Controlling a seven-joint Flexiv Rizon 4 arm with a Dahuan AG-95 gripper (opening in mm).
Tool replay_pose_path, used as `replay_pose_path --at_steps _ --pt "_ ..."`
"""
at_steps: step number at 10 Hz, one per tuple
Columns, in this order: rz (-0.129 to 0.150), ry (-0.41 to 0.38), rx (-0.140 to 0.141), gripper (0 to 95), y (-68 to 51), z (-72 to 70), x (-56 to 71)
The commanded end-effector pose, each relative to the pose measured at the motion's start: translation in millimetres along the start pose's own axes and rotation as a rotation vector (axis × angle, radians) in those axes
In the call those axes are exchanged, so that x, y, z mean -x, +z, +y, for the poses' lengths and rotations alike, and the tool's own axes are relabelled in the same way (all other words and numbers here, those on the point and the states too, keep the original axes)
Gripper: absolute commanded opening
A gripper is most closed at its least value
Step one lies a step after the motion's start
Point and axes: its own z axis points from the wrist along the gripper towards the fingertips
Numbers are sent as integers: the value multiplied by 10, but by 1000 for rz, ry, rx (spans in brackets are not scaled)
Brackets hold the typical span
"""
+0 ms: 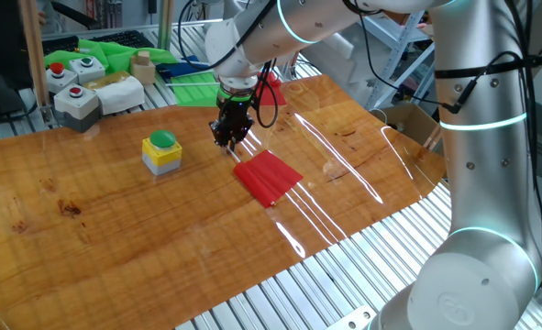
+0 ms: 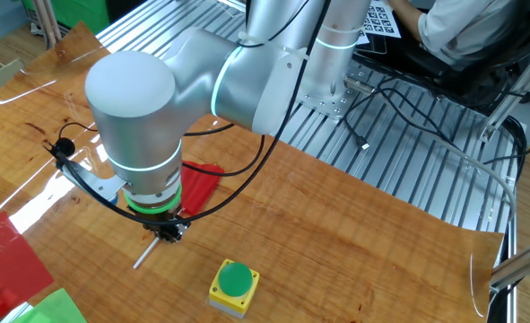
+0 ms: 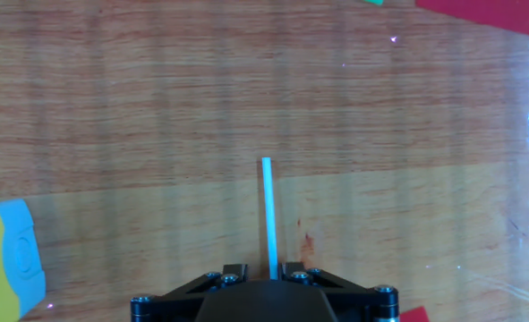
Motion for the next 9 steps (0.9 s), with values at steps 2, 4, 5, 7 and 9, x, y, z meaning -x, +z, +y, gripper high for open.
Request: replay_pose_path --at_steps 2,4,5,7,9 --pt "1 -15 -1 0 -1 -3 -4" --pt "0 -16 -1 0 -1 -3 -4" --pt "0 -17 -1 0 -1 -3 -4" --pt "0 -20 0 0 -1 -3 -4" --pt "0 -24 1 0 -13 -8 -10"
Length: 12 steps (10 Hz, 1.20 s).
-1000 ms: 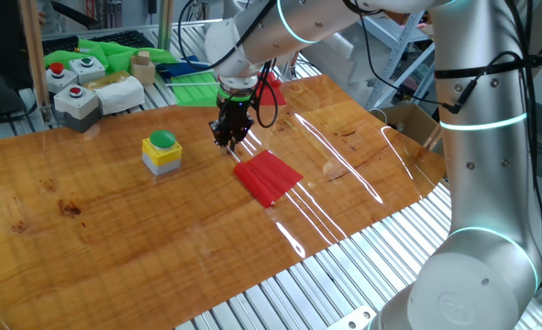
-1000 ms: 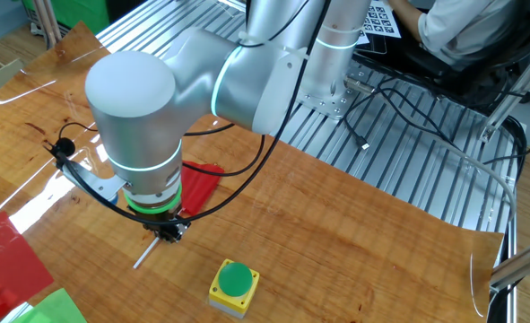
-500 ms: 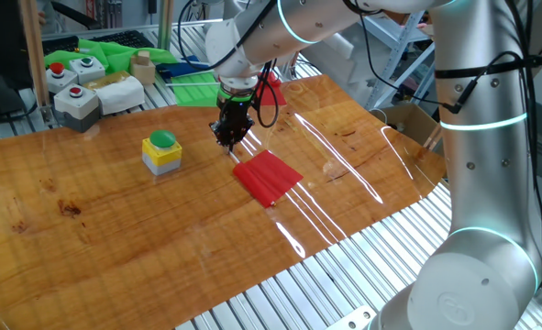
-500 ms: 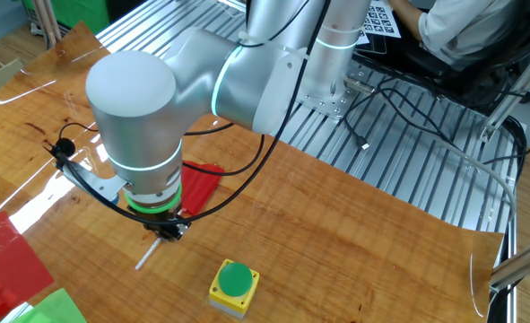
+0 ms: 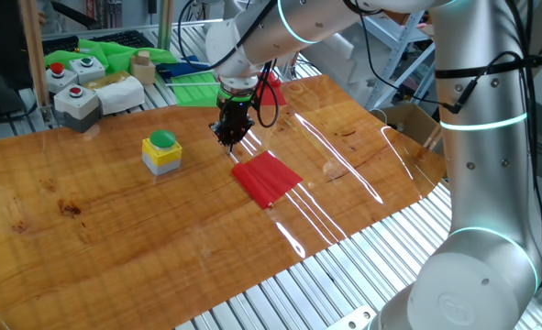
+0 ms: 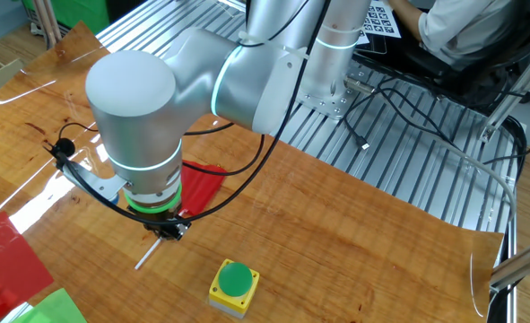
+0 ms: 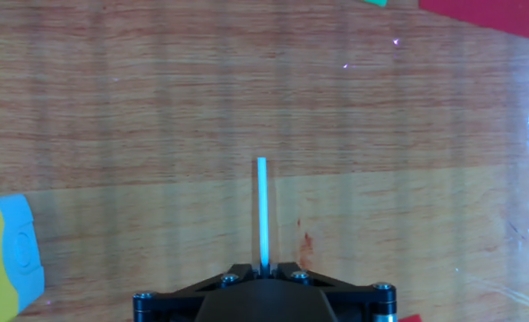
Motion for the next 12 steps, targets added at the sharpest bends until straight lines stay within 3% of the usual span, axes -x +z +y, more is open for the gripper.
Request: replay_pose_path --at_steps 1,5,12 --pt "2 -1 2 0 -28 -7 -15" --pt "0 -4 11 0 -213 -30 -102" --pt "12 7 7 0 -802 56 -102"
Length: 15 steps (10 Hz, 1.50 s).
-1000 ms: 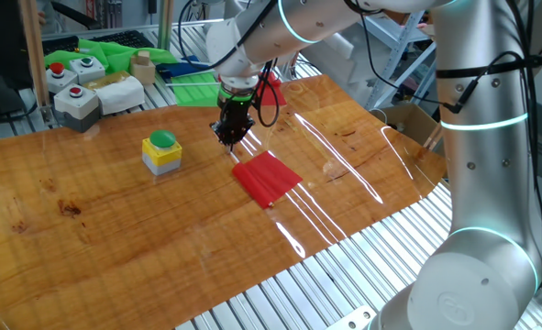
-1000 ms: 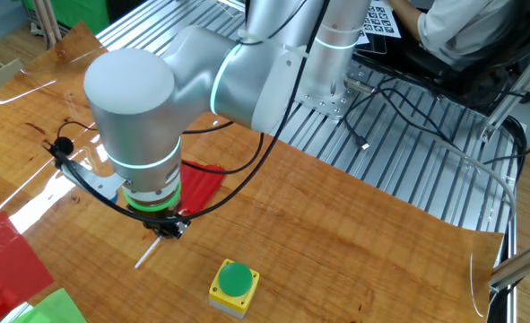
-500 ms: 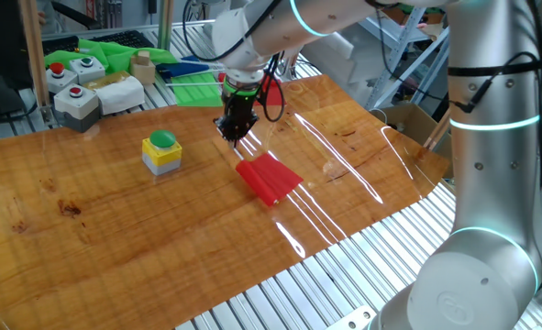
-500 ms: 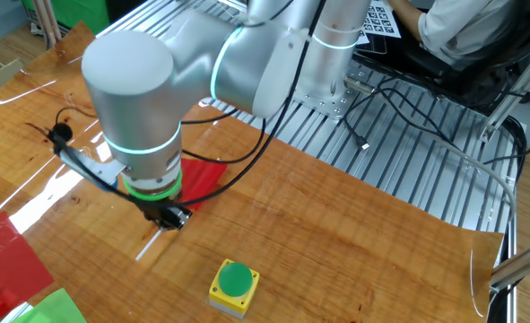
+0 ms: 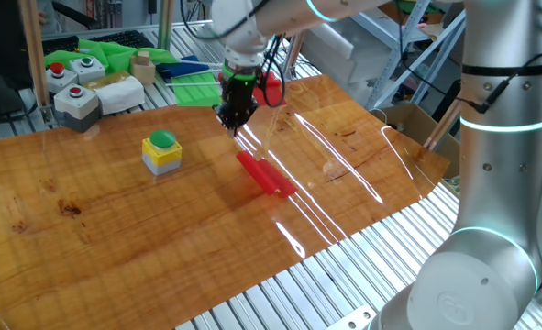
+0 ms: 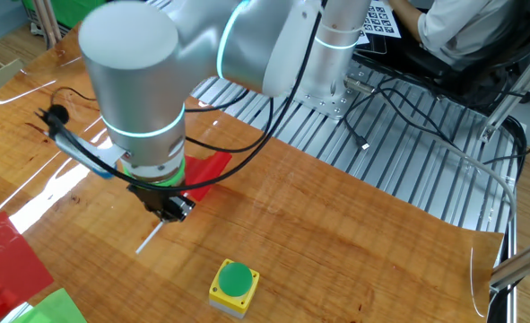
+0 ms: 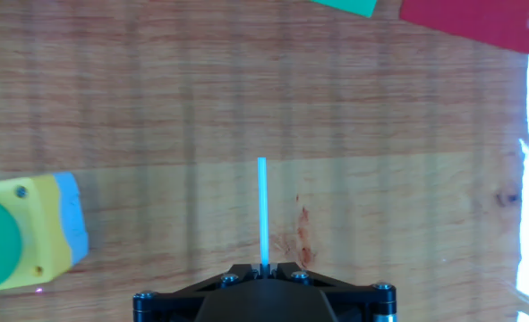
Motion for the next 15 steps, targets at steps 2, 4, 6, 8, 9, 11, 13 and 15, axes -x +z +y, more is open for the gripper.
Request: replay_pose_path --at_steps 2,4,6,8,9,11,13,15 --pt "1 0 -3 0 -180 -14 1" --pt "-28 -55 -137 0 -264 -43 30" --pt "-34 -77 -155 0 -340 -115 104" --pt "-29 -117 -184 0 -428 -220 169" --pt "-26 -137 -228 0 -452 -251 192" --pt "-14 -101 -177 0 -467 -315 233" --pt "-9 -88 -141 0 -454 -461 264" --pt "-8 -77 -137 0 -452 -625 310"
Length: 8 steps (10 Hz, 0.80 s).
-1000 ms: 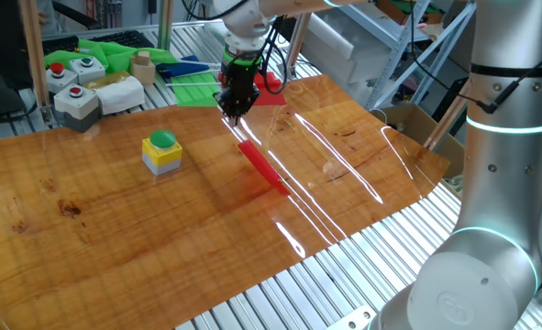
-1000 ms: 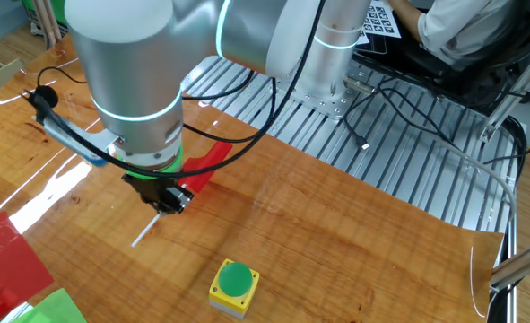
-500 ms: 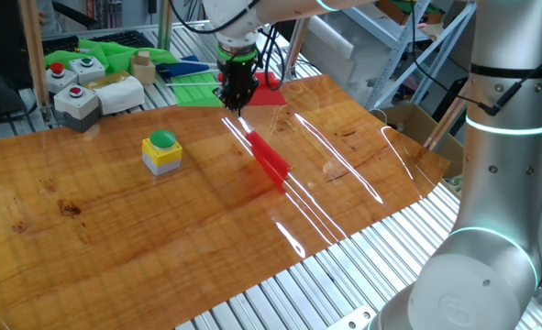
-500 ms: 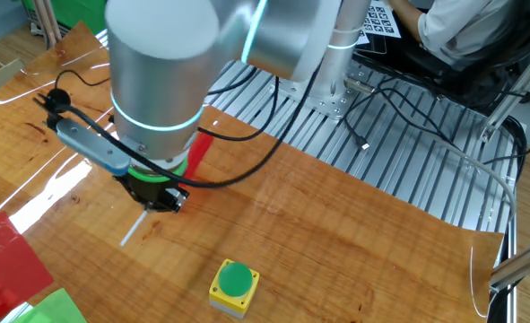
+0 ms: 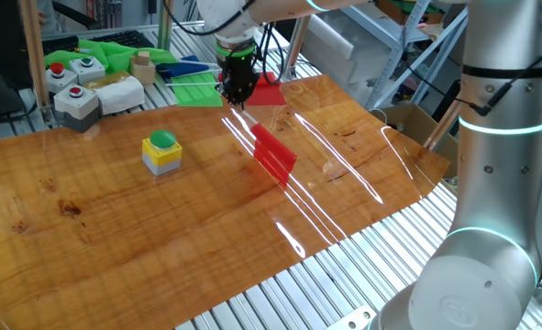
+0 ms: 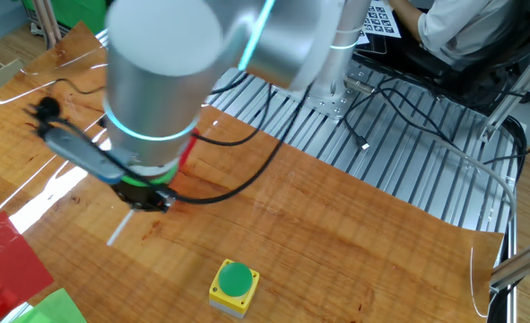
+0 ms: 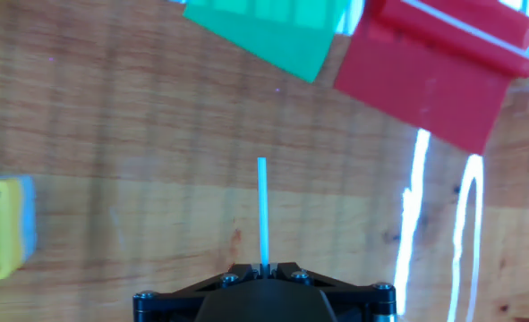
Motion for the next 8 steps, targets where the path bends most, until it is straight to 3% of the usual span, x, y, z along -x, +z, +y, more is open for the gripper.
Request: replay_pose_path --at_steps 1,3,5,8 --pt "4 56 80 0 3 -124 14" --pt "4 46 85 0 6 -304 22" --pt "5 35 120 0 18 -368 11" --pt "5 74 120 0 -20 -34 -51"
